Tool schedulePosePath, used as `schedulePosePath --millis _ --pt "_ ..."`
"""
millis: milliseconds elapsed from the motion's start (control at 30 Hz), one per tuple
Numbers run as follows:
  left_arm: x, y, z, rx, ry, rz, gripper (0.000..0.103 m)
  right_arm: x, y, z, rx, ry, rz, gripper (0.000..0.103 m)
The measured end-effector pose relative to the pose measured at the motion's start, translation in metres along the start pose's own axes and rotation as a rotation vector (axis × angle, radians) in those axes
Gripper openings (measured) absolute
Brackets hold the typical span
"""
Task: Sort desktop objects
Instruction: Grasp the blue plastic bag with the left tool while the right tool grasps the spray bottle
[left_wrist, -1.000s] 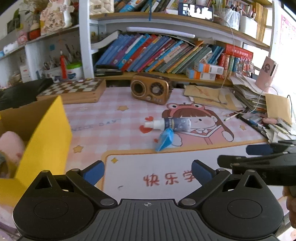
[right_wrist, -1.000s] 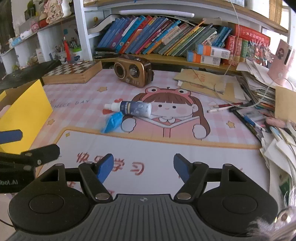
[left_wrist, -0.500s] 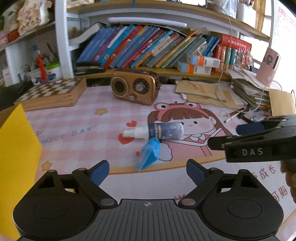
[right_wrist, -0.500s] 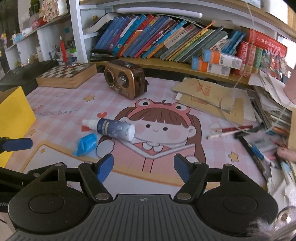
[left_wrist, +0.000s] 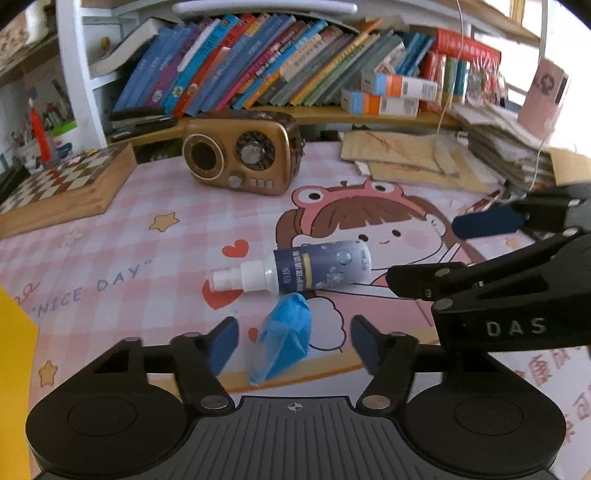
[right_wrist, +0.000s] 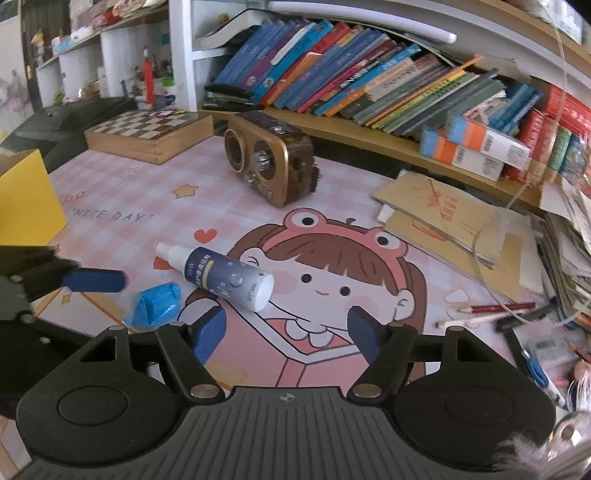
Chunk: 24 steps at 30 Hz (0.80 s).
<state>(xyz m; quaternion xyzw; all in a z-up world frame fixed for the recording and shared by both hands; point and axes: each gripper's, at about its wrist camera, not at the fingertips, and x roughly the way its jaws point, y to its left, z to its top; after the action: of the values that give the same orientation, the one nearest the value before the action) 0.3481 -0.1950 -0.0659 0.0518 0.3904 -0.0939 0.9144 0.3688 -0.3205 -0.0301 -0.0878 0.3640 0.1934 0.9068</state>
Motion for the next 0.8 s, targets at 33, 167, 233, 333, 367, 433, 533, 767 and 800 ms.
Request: schedulePosePath --millis 33,167,233,333,367,433,533,767,800 --pt "0.004 0.000 0.000 0.003 0.009 0.011 0.057 0.002 0.000 0.001 -0.007 0.002 0.006 0.072" --pt "0.013 0.004 -0.002 -0.009 0.041 0.018 0.028 0.009 0.003 0.006 -0.054 0.010 0.028 0.073" --pt "0.009 0.006 -0.003 -0.006 0.044 0.022 0.027 0.013 0.005 0.008 -0.084 0.013 0.037 0.073" --pt "-0.007 0.014 -0.007 -0.040 0.026 0.018 0.026 0.022 0.009 0.012 -0.135 0.018 0.057 0.074" --pt "-0.013 0.017 -0.009 -0.056 0.020 0.016 0.026 0.025 0.010 0.014 -0.153 0.018 0.062 0.074" --pt "-0.028 0.025 -0.014 -0.088 0.011 0.010 0.026 0.033 0.015 0.018 -0.200 0.019 0.067 0.074" --pt "-0.048 0.037 -0.024 -0.133 0.011 0.003 0.026 0.046 0.021 0.023 -0.271 0.027 0.075 0.073" --pt "-0.078 0.060 -0.045 -0.275 0.038 0.013 0.026 0.073 0.033 0.037 -0.487 0.065 0.193 0.058" --pt "-0.081 0.062 -0.047 -0.281 0.036 0.015 0.026 0.077 0.034 0.039 -0.494 0.082 0.211 0.047"
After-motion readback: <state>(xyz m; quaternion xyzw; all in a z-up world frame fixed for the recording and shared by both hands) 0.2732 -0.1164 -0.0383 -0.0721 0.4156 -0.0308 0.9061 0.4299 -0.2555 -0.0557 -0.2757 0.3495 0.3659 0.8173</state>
